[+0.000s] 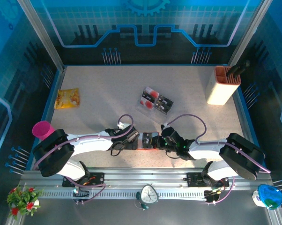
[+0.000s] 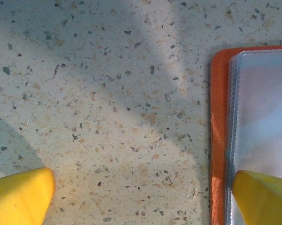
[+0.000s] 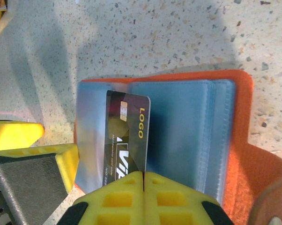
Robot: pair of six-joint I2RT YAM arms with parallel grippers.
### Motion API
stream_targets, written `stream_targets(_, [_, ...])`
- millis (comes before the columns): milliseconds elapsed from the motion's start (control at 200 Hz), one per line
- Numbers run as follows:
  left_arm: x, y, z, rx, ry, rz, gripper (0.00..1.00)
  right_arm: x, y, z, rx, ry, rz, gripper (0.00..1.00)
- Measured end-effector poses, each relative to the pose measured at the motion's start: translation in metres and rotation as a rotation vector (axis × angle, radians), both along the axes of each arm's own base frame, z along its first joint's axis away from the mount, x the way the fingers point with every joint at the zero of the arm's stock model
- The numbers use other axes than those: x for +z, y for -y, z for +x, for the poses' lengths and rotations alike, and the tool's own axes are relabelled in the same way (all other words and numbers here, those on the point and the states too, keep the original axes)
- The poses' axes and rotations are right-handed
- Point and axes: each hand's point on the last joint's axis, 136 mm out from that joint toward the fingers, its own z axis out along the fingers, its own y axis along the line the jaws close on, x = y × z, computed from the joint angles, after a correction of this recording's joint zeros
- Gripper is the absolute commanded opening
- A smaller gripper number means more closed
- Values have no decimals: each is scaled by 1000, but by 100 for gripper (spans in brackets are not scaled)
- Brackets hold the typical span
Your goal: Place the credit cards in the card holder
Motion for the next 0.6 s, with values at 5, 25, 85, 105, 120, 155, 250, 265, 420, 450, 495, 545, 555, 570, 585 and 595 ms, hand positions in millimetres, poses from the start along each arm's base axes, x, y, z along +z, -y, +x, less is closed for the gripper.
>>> stream_targets(5, [0, 0, 0, 0, 0, 0, 99, 0, 0, 0, -1, -1, 0, 0])
stream_targets(25, [0, 0, 0, 0, 0, 0, 99, -1, 1, 0, -3, -3, -3, 0])
stream_targets(85, [0, 0, 0, 0, 1, -1, 99, -1, 3, 0, -10, -7, -10, 0])
stream_targets(105, [0, 0, 0, 0, 0, -1, 99, -1, 3, -1, -10, -7, -10, 0])
stream_targets(120, [0, 0, 0, 0, 1, -1, 99, 0, 3, -1, -11, -7, -12, 0])
stream_targets(155, [0, 0, 0, 0, 1, -1, 99, 0, 4, 0, -14, -6, -14, 0])
stream_targets(250, [0, 0, 0, 0, 1, -1, 99, 0, 5, -1, -15, -8, -19, 0])
stream_targets(265, [0, 0, 0, 0, 1, -1, 99, -1, 5, -1, -15, -9, -21, 0])
stream_targets(420, [0, 0, 0, 0, 1, -1, 99, 0, 4, 0, -14, -14, -26, 0])
stream_targets(450, [0, 0, 0, 0, 1, -1, 99, 1, 3, 0, -14, -13, -25, 0])
stream_targets(495, [0, 0, 0, 0, 1, -1, 99, 1, 2, 1, -14, -13, -25, 0])
stream_targets(545, [0, 0, 0, 0, 1, -1, 99, 1, 1, 2, -14, -17, -30, 0])
stream_targets(555, [0, 0, 0, 0, 1, -1, 99, 0, 1, 2, -13, -18, -31, 0])
stream_targets(570, [0, 0, 0, 0, 1, -1, 99, 0, 1, 2, -13, -19, -32, 0])
stream_targets(585, [0, 0, 0, 0, 1, -1, 99, 0, 1, 2, -13, -20, -33, 0])
stream_targets(595, [0, 0, 0, 0, 1, -1, 99, 0, 1, 2, -13, -20, -33, 0])
